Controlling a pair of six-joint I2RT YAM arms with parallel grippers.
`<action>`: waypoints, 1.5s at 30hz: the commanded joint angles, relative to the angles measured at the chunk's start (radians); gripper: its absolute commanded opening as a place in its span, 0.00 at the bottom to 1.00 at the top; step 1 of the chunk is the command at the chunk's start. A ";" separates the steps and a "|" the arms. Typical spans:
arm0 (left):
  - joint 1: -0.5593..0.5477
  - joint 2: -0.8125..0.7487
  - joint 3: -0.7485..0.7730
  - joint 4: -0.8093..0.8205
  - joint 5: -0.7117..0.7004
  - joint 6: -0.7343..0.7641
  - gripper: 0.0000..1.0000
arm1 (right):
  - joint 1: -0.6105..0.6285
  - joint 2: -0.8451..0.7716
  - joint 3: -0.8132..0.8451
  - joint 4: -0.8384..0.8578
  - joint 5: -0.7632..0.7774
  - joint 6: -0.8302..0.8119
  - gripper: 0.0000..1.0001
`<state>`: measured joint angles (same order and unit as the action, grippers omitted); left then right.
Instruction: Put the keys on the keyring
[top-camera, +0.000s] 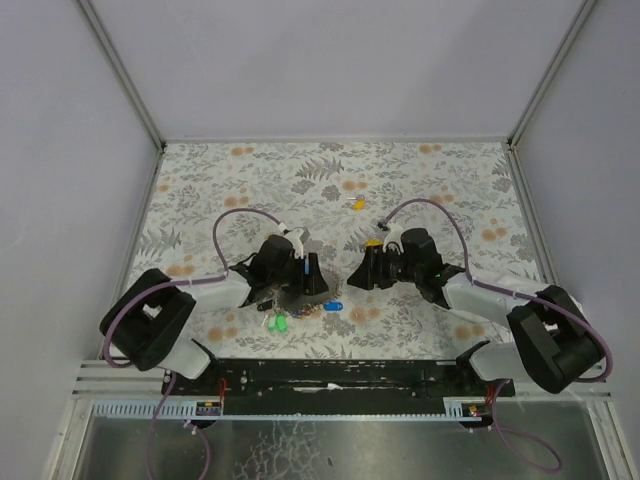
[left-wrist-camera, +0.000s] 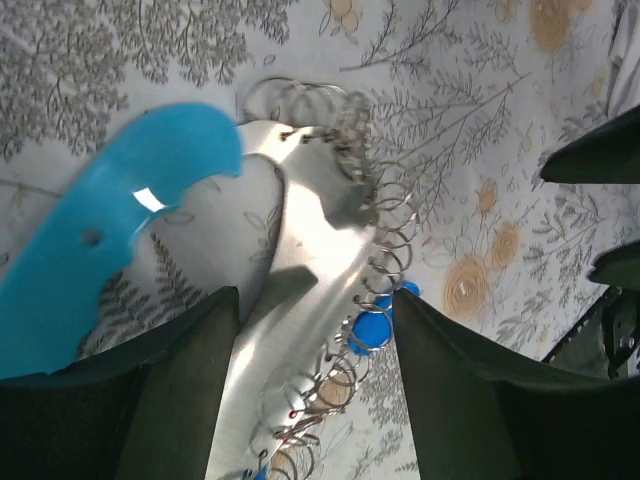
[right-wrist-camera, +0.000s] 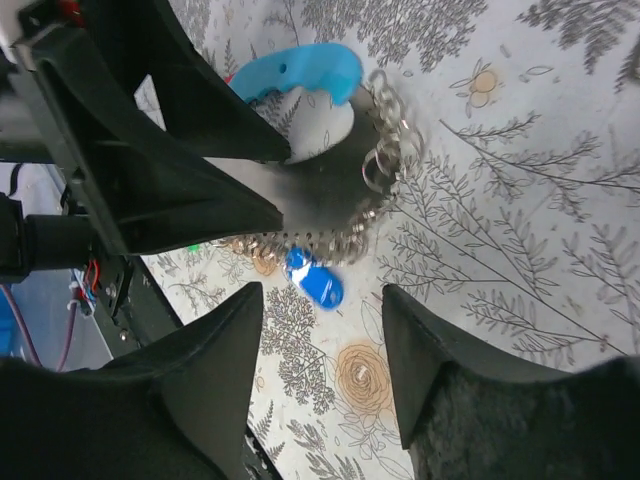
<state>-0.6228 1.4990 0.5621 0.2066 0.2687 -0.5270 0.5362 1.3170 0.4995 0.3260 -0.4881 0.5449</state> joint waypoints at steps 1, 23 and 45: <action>-0.003 -0.088 -0.047 -0.005 -0.033 -0.035 0.63 | 0.055 0.066 0.009 0.131 0.003 0.040 0.54; 0.100 -0.222 -0.137 -0.001 -0.048 -0.100 0.64 | 0.400 0.270 0.364 -0.381 0.295 -0.435 0.35; 0.108 -0.196 -0.148 0.029 -0.003 -0.110 0.64 | 0.517 0.320 0.420 -0.410 0.489 -0.545 0.31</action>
<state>-0.5217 1.2961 0.4294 0.1864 0.2432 -0.6315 1.0401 1.6569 0.8867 -0.1108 -0.0509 0.0189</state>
